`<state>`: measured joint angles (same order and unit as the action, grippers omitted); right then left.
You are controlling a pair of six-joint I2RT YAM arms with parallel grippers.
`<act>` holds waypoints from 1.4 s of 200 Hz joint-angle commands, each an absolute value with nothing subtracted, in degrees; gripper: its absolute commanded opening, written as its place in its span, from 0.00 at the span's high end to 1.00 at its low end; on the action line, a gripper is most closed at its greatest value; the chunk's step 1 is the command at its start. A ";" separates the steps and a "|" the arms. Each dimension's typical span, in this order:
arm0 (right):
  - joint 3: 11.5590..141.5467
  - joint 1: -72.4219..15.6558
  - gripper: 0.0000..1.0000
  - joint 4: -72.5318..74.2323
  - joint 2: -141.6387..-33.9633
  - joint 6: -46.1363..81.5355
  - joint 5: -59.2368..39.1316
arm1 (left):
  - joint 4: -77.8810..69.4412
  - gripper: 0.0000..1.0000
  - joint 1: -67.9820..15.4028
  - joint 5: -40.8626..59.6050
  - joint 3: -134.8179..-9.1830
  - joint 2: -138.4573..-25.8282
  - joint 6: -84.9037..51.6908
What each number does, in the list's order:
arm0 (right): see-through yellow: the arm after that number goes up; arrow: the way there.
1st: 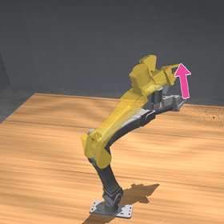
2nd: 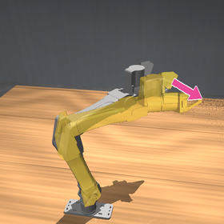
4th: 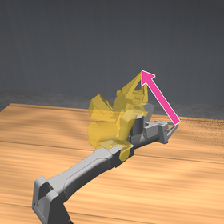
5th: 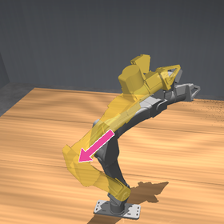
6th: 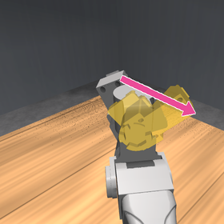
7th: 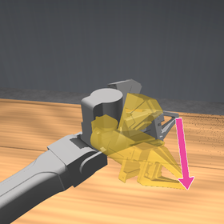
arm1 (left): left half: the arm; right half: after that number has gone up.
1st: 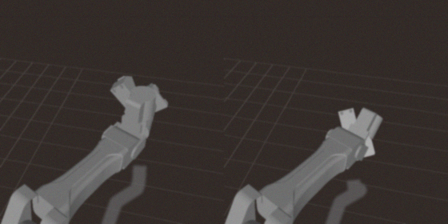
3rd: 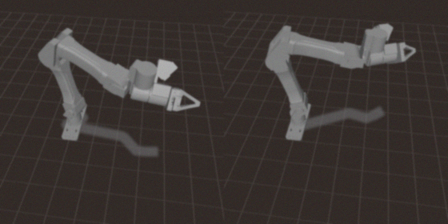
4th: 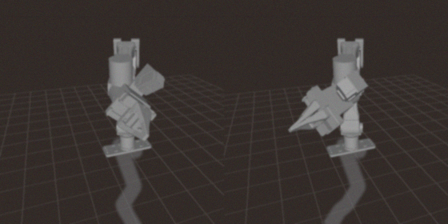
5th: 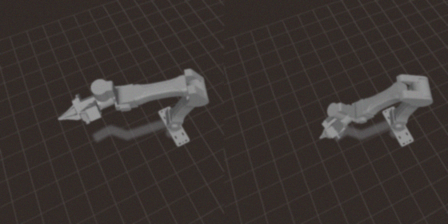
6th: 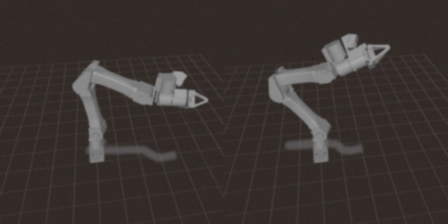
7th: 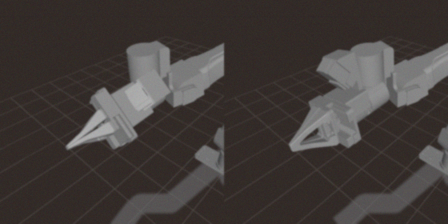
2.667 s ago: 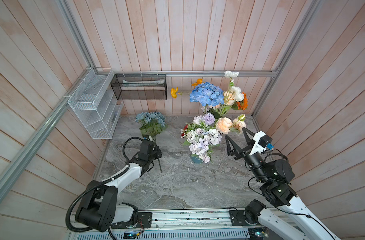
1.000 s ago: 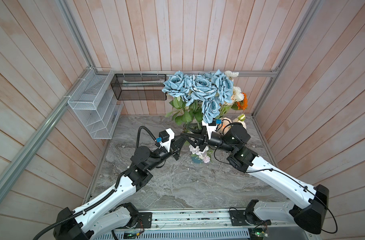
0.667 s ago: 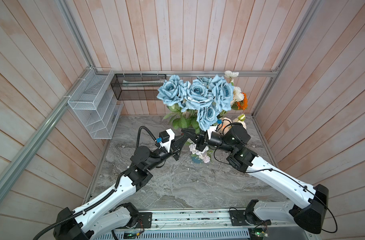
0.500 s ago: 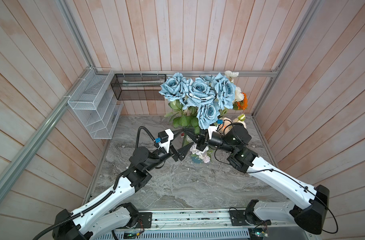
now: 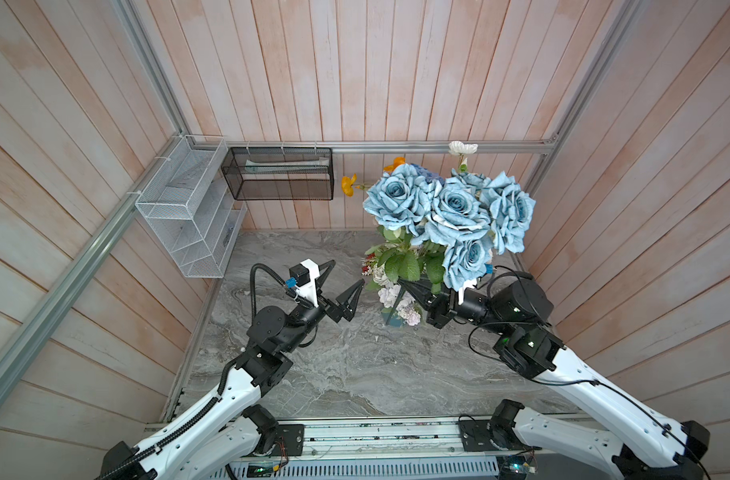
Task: Arrange the flowers into the vase
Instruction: 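Grasp the blue rose stems with the right gripper and open the left gripper, then move the blue roses over the vase with the right gripper while the left steadies flowers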
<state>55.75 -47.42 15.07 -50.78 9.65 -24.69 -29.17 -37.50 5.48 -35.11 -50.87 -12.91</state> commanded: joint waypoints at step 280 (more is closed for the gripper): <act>40.13 -26.98 1.00 27.94 -40.68 9.88 -16.91 | -52.66 0.00 -44.96 -5.86 -46.97 -85.33 -15.24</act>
